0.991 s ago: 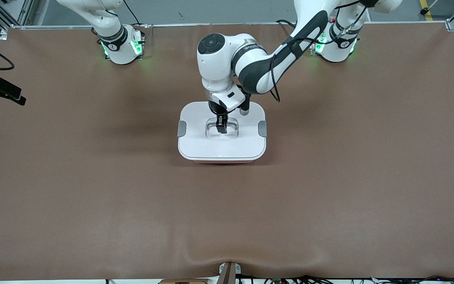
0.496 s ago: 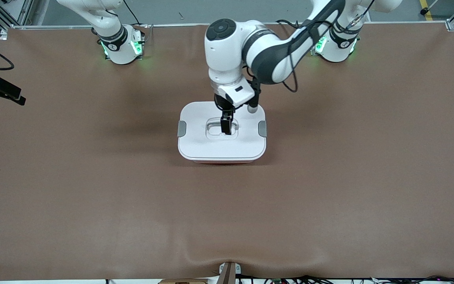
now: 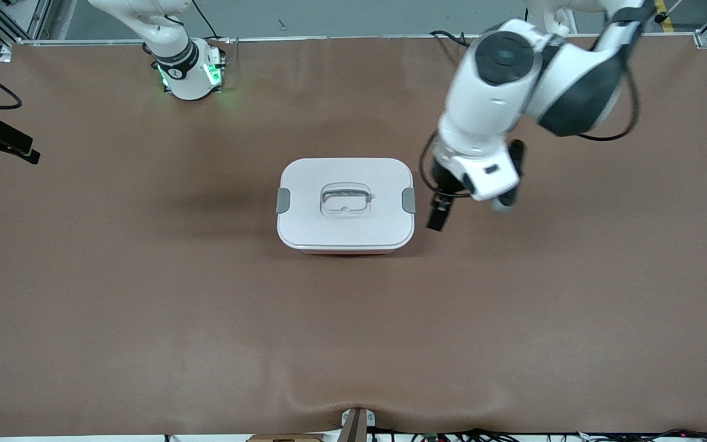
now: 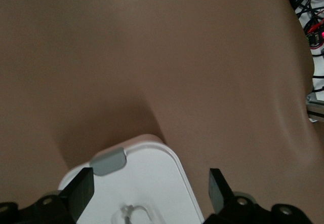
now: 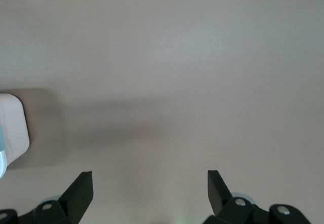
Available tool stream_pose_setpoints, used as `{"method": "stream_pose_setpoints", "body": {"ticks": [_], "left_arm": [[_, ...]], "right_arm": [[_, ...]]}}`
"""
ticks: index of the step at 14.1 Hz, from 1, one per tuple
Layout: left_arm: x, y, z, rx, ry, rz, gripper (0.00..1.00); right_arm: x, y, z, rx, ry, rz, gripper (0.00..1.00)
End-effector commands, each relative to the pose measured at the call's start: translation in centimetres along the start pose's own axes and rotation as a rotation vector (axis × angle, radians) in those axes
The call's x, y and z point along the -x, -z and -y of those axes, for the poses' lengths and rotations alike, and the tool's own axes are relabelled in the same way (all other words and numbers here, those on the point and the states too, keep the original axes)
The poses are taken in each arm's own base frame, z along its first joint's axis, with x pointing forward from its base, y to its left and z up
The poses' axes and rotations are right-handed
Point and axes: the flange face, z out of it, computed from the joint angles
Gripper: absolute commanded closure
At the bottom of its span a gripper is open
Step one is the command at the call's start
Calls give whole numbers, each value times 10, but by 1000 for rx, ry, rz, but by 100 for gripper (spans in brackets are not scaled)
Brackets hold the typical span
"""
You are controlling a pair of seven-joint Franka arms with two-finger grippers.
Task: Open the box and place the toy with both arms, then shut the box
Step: 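Open the left gripper and lift it off the lid handle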
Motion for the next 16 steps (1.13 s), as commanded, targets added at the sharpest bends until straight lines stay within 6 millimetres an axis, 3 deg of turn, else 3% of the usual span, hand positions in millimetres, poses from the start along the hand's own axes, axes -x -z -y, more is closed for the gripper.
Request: {"method": "stream_pose_setpoints", "body": {"ticks": [1, 3, 6, 10, 14, 16], "left_arm": [[-48, 17, 17, -43, -210, 14, 0], [-92, 26, 29, -80, -302, 24, 0], [-139, 44, 45, -79, -416, 60, 0], [-173, 64, 69, -103, -539, 90, 0], [-193, 79, 85, -124, -672, 108, 0], [-197, 96, 91, -114, -746, 101, 0]], "right_arm": [[-1, 2, -1, -13, -27, -7, 0], [-1, 2, 0, -13, -38, -6, 0], [-1, 0, -1, -13, -28, -4, 0], [-4, 2, 0, -13, -29, -25, 0], [-15, 7, 2, -8, -25, -34, 0], [-16, 7, 2, -13, -29, -34, 0]]}}
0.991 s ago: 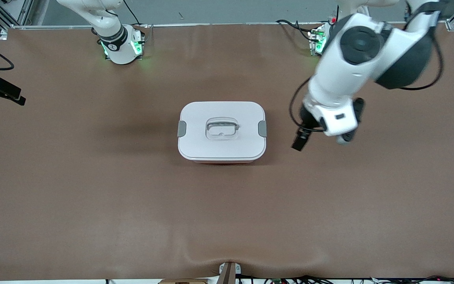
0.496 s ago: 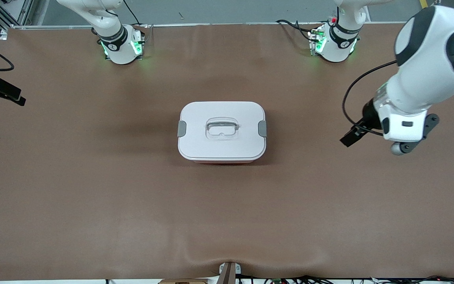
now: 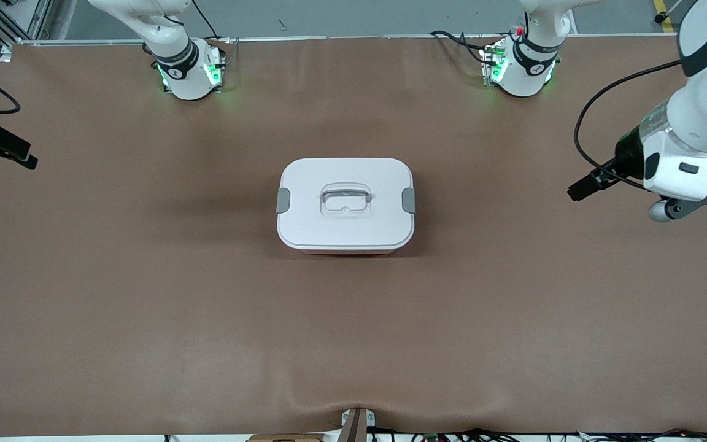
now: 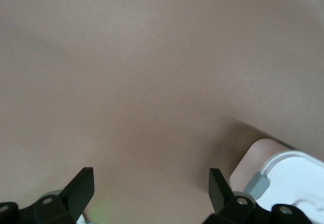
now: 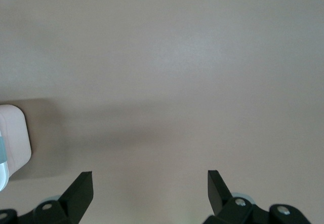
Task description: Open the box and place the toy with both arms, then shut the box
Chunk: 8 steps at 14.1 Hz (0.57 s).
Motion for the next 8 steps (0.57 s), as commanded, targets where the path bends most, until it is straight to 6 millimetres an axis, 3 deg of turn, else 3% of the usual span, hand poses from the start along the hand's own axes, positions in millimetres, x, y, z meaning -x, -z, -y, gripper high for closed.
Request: {"method": "stream_pose_setpoints", "body": {"ticks": [1, 5, 6, 8], "left_arm": [[13, 25, 17, 2, -109, -15, 0], [21, 36, 52, -48, -290, 44, 0], [24, 41, 57, -50, -379, 48, 0], [27, 42, 61, -51, -391, 46, 0]], "right_arm": [[-7, 6, 2, -13, -8, -4, 0], [-5, 14, 4, -21, -6, -6, 0], [-5, 15, 6, -21, -5, -7, 0], [-4, 20, 8, -23, -1, -6, 0]]}}
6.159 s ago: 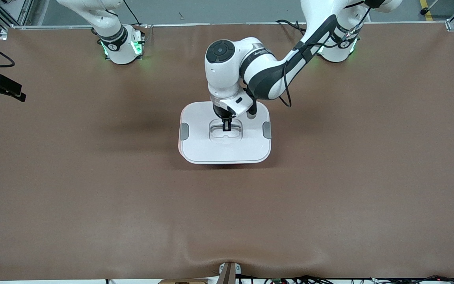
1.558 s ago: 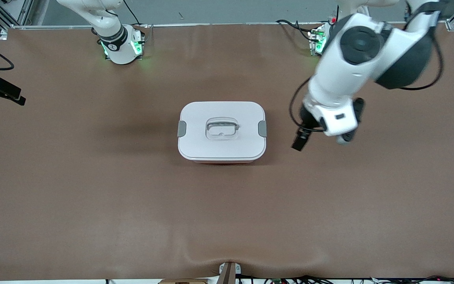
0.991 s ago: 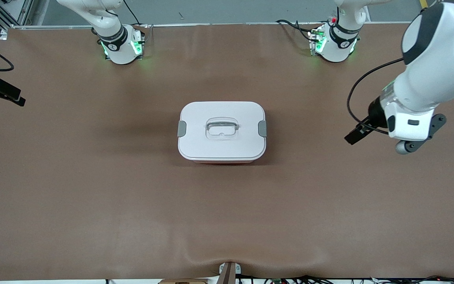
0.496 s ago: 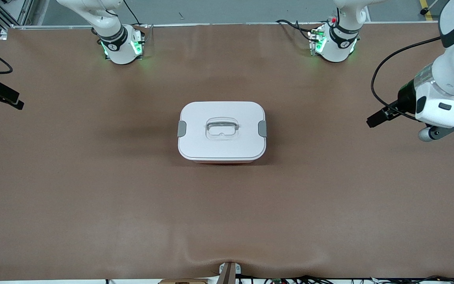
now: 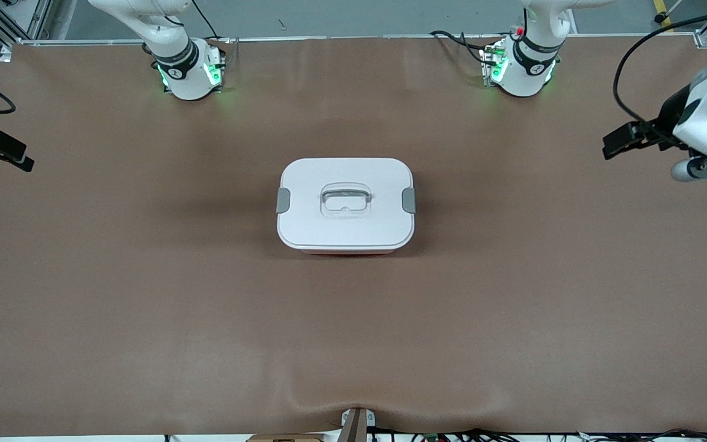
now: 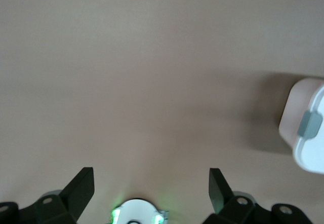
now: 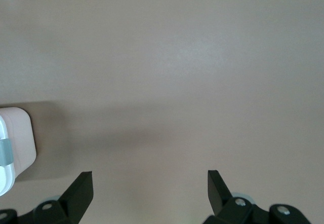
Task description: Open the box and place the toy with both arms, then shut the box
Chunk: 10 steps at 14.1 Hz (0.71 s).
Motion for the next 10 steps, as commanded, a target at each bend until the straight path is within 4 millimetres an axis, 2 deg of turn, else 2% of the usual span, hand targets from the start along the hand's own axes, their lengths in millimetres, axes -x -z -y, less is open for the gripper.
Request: {"method": "stream_pose_setpoints", "body": {"ticks": [1, 5, 10], "left_arm": [[11, 2, -1, 10, -47, 8, 0], [23, 0, 0, 16, -44, -47, 0], [22, 3, 0, 17, -44, -54, 0]], "right_arm": [[0, 11, 2, -11, -7, 6, 0], [-2, 9, -1, -18, -6, 9, 0], [-2, 10, 1, -15, -3, 6, 0]]}}
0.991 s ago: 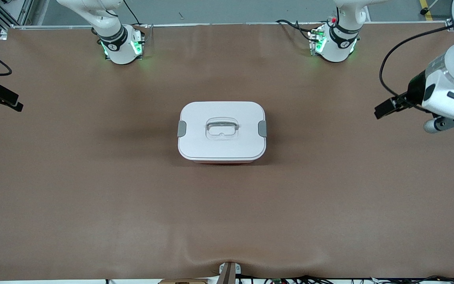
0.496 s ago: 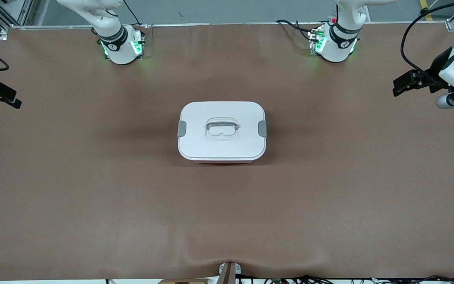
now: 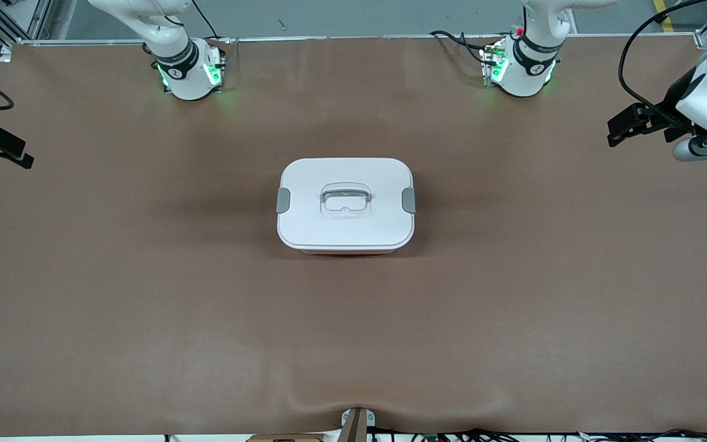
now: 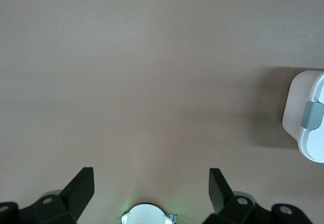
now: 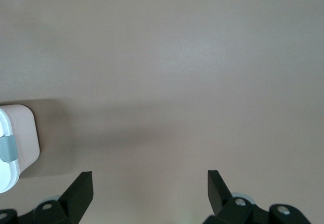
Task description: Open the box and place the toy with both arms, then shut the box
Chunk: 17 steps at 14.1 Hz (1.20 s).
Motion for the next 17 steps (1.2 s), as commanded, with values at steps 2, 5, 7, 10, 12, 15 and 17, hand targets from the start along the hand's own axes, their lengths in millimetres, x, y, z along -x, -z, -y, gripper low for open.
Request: {"method": "stream_pose_setpoints", "body": {"ticks": [2, 5, 7, 10, 12, 15, 17], "left_arm": [[8, 2, 1, 17, -27, -16, 0], [13, 7, 5, 5, -25, -27, 0], [12, 12, 12, 7, -11, -37, 0], [18, 20, 24, 6, 9, -34, 0], [18, 20, 26, 7, 12, -33, 0], [17, 28, 28, 10, 20, -50, 0], [16, 28, 28, 10, 21, -48, 0]], "right_arm": [[-2, 6, 1, -9, -2, 0, 0], [-2, 4, 1, -10, -2, 6, 0], [-2, 3, 1, -10, -2, 9, 0], [-2, 2, 3, -10, 1, 14, 0], [-2, 3, 5, -10, 4, 12, 0], [-2, 0, 6, -9, 3, 19, 0], [0, 0, 6, -10, 3, 32, 0]]}}
